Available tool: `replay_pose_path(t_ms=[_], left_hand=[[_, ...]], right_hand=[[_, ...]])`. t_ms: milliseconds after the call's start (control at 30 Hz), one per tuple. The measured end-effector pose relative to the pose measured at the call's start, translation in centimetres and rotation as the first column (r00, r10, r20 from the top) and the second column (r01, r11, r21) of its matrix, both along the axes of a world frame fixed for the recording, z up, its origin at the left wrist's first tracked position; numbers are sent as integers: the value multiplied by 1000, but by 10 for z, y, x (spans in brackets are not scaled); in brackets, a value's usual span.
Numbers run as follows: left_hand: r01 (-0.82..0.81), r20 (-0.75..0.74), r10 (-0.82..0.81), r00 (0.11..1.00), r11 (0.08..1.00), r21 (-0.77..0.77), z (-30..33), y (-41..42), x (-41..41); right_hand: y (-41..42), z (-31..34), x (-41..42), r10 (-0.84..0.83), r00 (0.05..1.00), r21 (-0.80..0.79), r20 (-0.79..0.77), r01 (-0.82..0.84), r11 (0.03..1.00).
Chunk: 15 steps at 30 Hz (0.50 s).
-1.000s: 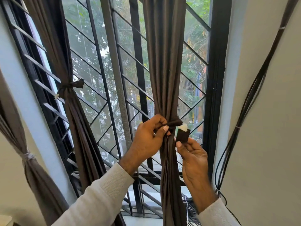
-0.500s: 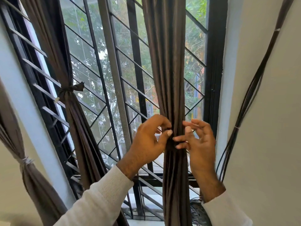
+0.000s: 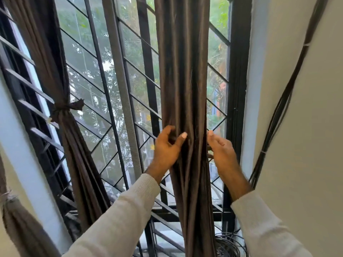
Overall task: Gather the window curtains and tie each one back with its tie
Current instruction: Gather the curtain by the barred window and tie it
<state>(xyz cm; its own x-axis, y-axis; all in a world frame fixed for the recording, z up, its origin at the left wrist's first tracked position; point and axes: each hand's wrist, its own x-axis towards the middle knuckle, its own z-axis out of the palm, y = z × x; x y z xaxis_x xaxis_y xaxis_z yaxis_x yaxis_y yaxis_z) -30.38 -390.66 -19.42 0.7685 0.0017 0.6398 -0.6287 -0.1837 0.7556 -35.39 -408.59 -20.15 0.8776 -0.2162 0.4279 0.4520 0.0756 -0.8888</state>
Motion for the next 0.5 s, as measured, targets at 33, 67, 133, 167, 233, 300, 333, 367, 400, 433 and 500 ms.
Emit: replay_pose_path(t_ms=[33,67,133,167,233,300,333,367,400,433,500], left_hand=[[-121,95,124,988,992,-41,0,3,4],[-231,191,245,950,968,-93,2,6,6],[-347,308,377,873,926,-150,10,11,11],[-364,289,391,874,920,-147,15,12,17],[-341,168,352,921,935,-96,25,13,28],[-287,84,291,953,956,-56,28,17,37],[-265,79,267,961,964,-31,27,18,37],[-248,96,248,964,969,-6,24,19,32],[-239,123,236,964,971,12,20,19,25],[-222,148,217,965,975,15,15,19,17],[-192,198,185,963,981,13,6,20,1]], right_hand=[[-3,-2,-2,-23,999,-1,50,23,1000],[-4,-4,-4,-54,994,-38,99,58,998],[-8,-6,-3,-151,977,-169,149,175,970],[-10,-6,-2,-217,962,-225,164,251,941],[-10,-6,0,-385,902,-268,193,426,864],[-5,-5,-3,-596,760,-255,260,649,717],[1,-4,-7,-651,674,-216,349,734,644],[8,-5,-14,-657,590,-162,469,789,593],[16,-6,-22,-617,522,-121,589,811,572],[25,-6,-31,-540,483,-110,689,807,581],[37,-12,-40,-367,504,-224,782,776,590]])
